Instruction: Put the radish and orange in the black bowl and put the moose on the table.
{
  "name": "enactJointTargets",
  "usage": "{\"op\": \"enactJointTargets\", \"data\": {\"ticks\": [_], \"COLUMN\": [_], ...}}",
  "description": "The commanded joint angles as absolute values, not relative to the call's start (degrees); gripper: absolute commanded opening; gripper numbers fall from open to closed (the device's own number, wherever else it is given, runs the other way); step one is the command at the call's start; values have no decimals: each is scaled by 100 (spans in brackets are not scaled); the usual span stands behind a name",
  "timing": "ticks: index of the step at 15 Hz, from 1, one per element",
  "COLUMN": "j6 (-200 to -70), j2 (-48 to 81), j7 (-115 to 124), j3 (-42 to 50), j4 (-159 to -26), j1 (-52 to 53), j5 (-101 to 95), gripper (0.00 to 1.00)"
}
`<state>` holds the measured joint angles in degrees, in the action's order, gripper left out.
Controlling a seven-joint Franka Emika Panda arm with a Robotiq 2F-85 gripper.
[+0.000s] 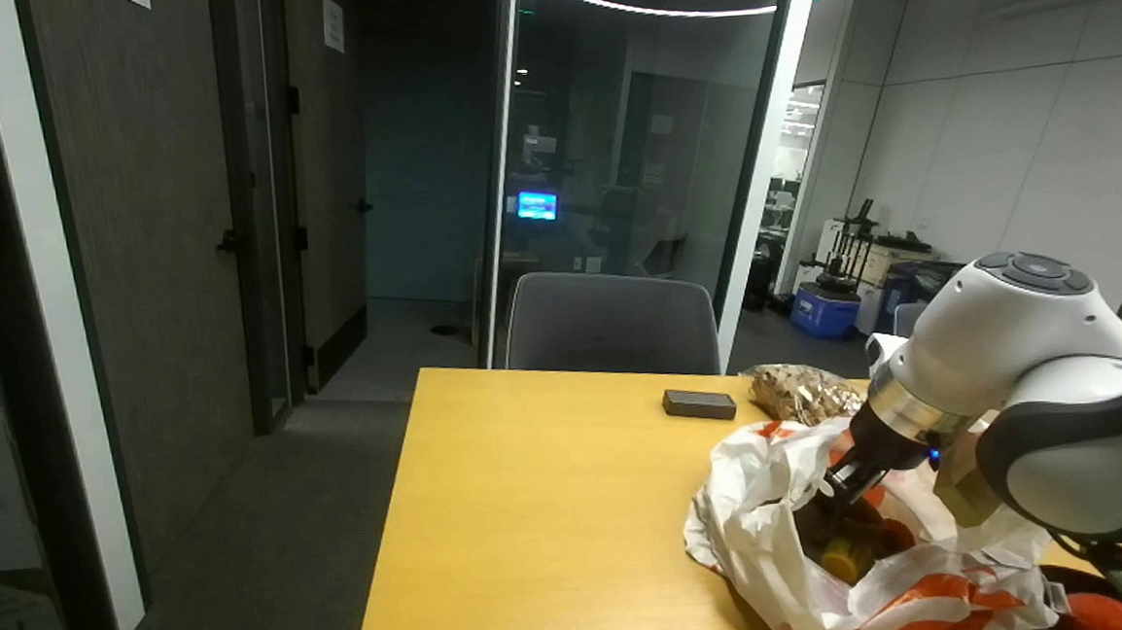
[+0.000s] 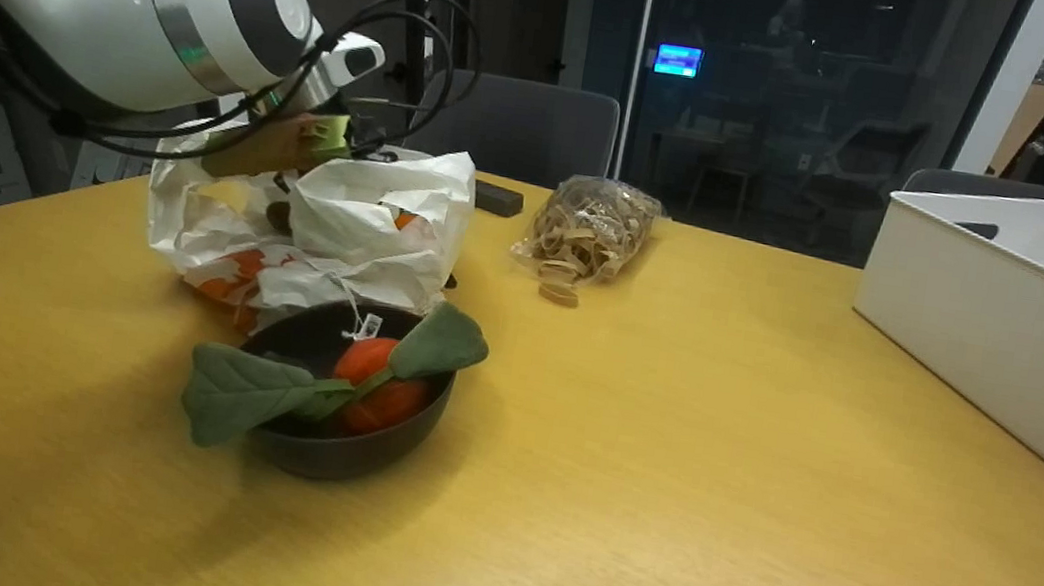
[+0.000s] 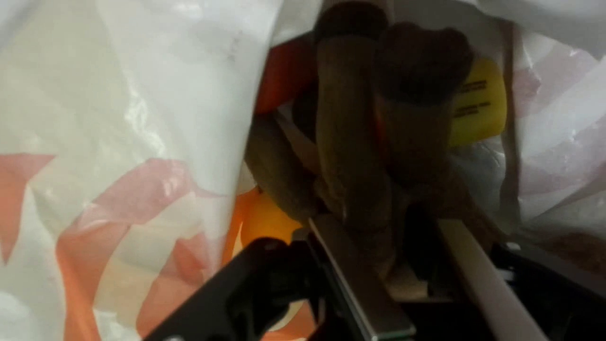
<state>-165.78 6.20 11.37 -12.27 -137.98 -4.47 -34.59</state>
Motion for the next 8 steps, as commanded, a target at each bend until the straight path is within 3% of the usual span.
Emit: {"op": "enactJointTargets", "data": {"ticks": [1,3,6,8], "j6": [-16645,-16589,-16418,-16206], "j2": [588,495,136,-98], "j7": [845,679,-126,-1044], "j3": [-1321,-1363,-995,-1478], "j4": [-13800,-13859,-14083,-14210], "j1": [-511,-535,-95,-471], "j5": [-3051,-2732,-1584,-564], "gripper": [8,3,4,3]}}
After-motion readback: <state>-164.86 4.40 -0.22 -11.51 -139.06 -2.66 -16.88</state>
